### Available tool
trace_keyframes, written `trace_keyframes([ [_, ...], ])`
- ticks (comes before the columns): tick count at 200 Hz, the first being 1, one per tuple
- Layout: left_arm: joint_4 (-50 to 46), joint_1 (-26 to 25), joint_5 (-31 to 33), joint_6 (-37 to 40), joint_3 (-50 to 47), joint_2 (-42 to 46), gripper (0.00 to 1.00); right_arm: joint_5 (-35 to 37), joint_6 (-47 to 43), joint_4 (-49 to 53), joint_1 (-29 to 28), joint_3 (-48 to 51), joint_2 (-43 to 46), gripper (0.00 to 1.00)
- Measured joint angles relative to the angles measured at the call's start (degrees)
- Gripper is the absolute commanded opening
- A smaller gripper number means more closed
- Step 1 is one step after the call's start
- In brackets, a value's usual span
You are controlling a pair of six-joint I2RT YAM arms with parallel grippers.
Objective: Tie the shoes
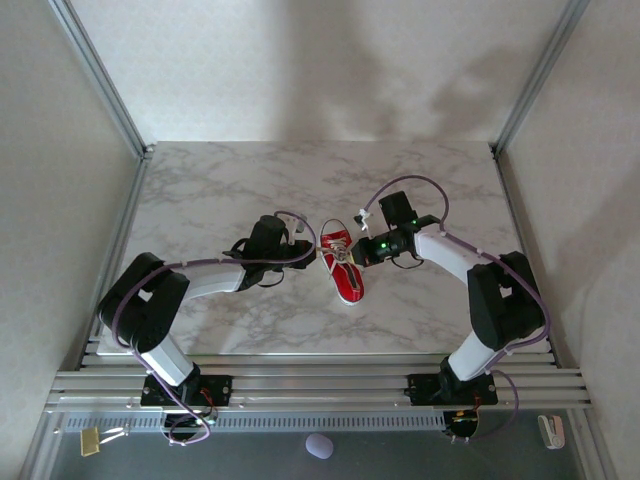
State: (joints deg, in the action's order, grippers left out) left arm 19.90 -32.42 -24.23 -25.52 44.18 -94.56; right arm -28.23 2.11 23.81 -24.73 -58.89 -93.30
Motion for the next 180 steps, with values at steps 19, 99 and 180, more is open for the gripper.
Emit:
trace_keyframes([
  [19,-0.7,0.0,0.1,0.0,0.0,0.0,0.0,0.5,0.2,0.0,0.0,0.2,0.9,0.0],
  [99,-2.1,0.0,1.4,0.0,0.1,0.0,0.0,4.2,1.5,0.0,0.0,3.0,5.8,0.0],
  [180,-3.1,1.2,3.3,0.0,0.1,0.0,0.0,6.2,3.1,0.0,0.0,4.5,8.8,0.0],
])
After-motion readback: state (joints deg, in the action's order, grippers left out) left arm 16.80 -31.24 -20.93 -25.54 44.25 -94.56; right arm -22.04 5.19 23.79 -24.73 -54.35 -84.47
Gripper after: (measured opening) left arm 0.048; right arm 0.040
